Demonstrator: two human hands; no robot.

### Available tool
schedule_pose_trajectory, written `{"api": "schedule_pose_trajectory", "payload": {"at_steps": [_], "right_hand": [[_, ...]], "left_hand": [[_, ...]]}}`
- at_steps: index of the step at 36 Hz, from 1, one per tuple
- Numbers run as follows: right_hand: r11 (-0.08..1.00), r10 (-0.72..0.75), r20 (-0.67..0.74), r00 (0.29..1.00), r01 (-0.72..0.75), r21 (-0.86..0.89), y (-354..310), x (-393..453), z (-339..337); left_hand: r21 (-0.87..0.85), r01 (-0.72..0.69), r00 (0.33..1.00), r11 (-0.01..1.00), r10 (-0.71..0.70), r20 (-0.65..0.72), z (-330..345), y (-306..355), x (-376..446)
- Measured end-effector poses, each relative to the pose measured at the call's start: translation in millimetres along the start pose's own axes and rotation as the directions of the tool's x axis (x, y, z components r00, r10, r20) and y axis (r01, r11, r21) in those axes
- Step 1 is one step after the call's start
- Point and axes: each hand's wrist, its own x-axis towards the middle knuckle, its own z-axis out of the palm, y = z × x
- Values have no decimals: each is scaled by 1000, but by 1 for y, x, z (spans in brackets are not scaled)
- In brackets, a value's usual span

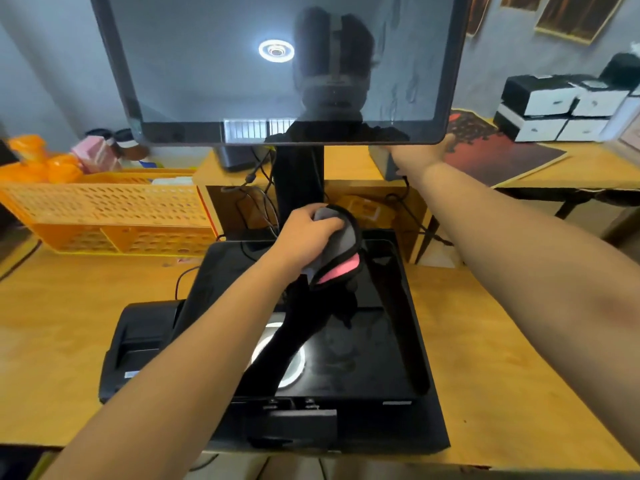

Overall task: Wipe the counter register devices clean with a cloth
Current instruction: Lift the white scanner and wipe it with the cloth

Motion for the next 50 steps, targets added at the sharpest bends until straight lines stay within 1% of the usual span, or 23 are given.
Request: {"api": "schedule_pose_trajectory", "payload": {"at_steps": [3,5,8,10,13,18,20,22,25,26,29,32,36,38,40,41,43,45,46,47,48,49,50], "right_hand": [[998,25,136,990,-32,46,-4,-4,-1],[998,-18,144,989,9,69,-4,-6,-4],[995,-98,148,984,100,-6,0,-6,-11],[993,-115,158,981,113,25,5,-4,-15],[987,-163,74,984,163,4,8,-1,-13],[986,-166,-45,985,167,17,13,3,3],[990,-128,-93,987,132,45,13,5,11],[995,-69,-110,992,76,65,11,7,18],[998,-32,-135,990,39,44,11,6,23],[998,-58,-137,989,61,16,12,4,21],[978,-203,-128,971,193,-84,20,-5,15],[953,-300,-128,945,290,-90,27,-15,7],[950,-312,-245,918,304,-68,34,-43,8],[952,-306,-307,901,292,-92,38,-63,9],[953,-301,-306,903,276,-125,43,-88,11],[955,-296,-266,918,279,-100,46,-100,12],[964,-252,-129,959,261,52,49,-126,16],[959,-207,45,977,193,210,48,-152,22],[955,-172,142,975,130,265,46,-164,24],[947,-126,264,956,36,320,44,-175,25],[928,-82,409,909,-80,363,43,-184,23],[898,-53,547,836,-199,392,42,-192,20],[859,-36,649,760,-308,408,43,-199,15]], "left_hand": [[8,7,1000,1000,-7,-2,-3,-1,-2],[7,18,1000,1000,-18,-5,-5,-3,-3],[8,34,999,999,-34,-1,-6,-5,-4],[8,41,999,999,-41,10,-4,-6,-5],[3,35,999,999,-35,12,-2,-5,-6],[-10,31,999,999,-31,8,-3,-2,-9],[-18,29,1000,999,-29,6,-4,-2,-10],[-28,30,1000,999,-30,2,-6,-1,-11],[-47,37,999,998,-38,-9,-10,-3,-13],[-51,37,999,998,-38,-9,-11,-3,-13],[-59,37,999,998,-38,-17,-14,-5,-15],[-64,41,999,997,-42,-22,-15,-6,-16],[-101,61,997,993,-66,-38,-17,-6,-19],[-132,72,996,989,-78,-47,-19,-5,-20],[-179,95,994,979,-104,-44,-21,-3,-22],[-211,111,992,971,-122,-40,-23,-2,-22],[-283,158,985,946,-169,-15,-25,-1,-26],[-371,206,978,906,-202,49,-30,1,-32],[-420,234,972,877,-214,95,-34,2,-36],[-473,263,965,841,-216,151,-39,3,-41],[-532,282,957,798,-197,213,-45,4,-47],[-586,291,950,756,-154,272,-52,4,-53],[-634,295,941,715,-101,324,-58,4,-59]]}}
